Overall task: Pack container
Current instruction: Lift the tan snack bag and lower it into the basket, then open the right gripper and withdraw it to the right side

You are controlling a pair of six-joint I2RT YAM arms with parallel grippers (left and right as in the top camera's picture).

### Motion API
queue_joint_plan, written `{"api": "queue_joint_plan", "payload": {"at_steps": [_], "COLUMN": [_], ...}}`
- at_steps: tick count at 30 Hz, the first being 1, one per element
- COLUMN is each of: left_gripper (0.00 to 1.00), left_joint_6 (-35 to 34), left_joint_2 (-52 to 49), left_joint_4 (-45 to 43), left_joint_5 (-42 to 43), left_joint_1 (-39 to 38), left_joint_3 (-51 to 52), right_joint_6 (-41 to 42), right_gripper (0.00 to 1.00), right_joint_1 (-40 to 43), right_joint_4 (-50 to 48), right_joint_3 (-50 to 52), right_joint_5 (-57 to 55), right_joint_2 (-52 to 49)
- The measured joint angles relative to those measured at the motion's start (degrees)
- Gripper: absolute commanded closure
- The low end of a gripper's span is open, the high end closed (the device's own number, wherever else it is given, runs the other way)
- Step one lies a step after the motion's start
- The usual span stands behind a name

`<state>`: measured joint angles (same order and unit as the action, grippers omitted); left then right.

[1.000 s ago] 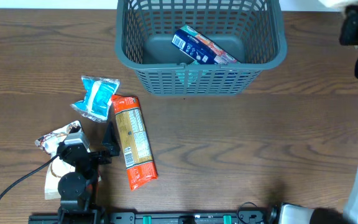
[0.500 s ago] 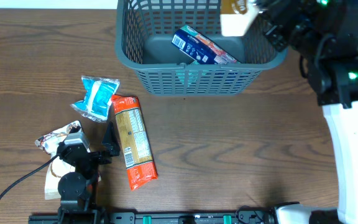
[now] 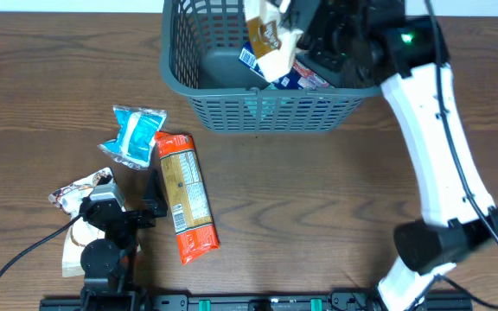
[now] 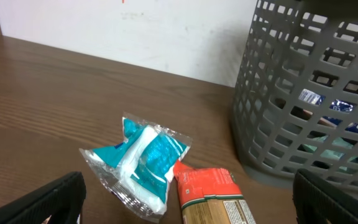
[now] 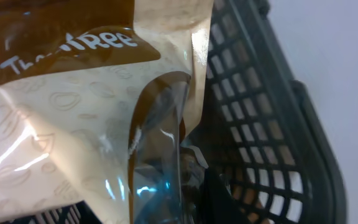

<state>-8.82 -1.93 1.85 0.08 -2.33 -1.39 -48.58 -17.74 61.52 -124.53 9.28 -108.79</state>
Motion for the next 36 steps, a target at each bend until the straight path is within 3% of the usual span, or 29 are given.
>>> {"api": "queue_joint_plan", "payload": {"at_steps": [11, 13, 15, 19, 22, 28, 29, 31, 33, 36], "left_gripper": [0.01, 0.01, 0.01, 0.01, 0.01, 0.01, 0.01, 0.01, 0.01, 0.01], "left_joint_6": [0.0, 0.0, 0.0, 0.0, 0.0, 0.0, 0.0, 0.0, 0.0, 0.0], "left_joint_2": [0.0, 0.0, 0.0, 0.0, 0.0, 0.0, 0.0, 0.0, 0.0, 0.0], "left_joint_4": [0.0, 0.0, 0.0, 0.0, 0.0, 0.0, 0.0, 0.0, 0.0, 0.0], "left_joint_5": [0.2, 0.2, 0.2, 0.2, 0.2, 0.2, 0.2, 0.2, 0.2, 0.2], "left_joint_1": [0.0, 0.0, 0.0, 0.0, 0.0, 0.0, 0.0, 0.0, 0.0, 0.0], "left_joint_3": [0.0, 0.0, 0.0, 0.0, 0.0, 0.0, 0.0, 0.0, 0.0, 0.0], "right_joint_6": [-0.6, -0.5, -0.3, 0.9, 1.7, 3.2, 3.8, 5.3, 6.1, 7.3], "right_gripper": [0.98, 0.91, 0.74, 0.6, 0.42, 0.36, 0.33, 0.08, 0.02, 0.01], "right_joint_1": [0.9, 1.4, 2.1, 3.0, 3.1, 3.2, 3.2, 3.3, 3.6, 4.6], "right_joint_4": [3.3, 3.7, 4.0, 4.2, 3.9, 3.6, 3.4, 2.4, 1.1, -0.4], "right_joint_3": [-2.2, -2.2, -2.3, -2.2, -2.2, -3.1, -3.4, -4.5, -6.7, -10.3], "right_joint_5": [2.2, 2.6, 3.0, 3.0, 3.0, 3.4, 3.4, 3.5, 3.5, 3.7], "right_joint_2": [-6.0, -7.8, -10.1, -13.6, -14.3, -14.3, -14.1, -14.0, -13.5, -11.4]}}
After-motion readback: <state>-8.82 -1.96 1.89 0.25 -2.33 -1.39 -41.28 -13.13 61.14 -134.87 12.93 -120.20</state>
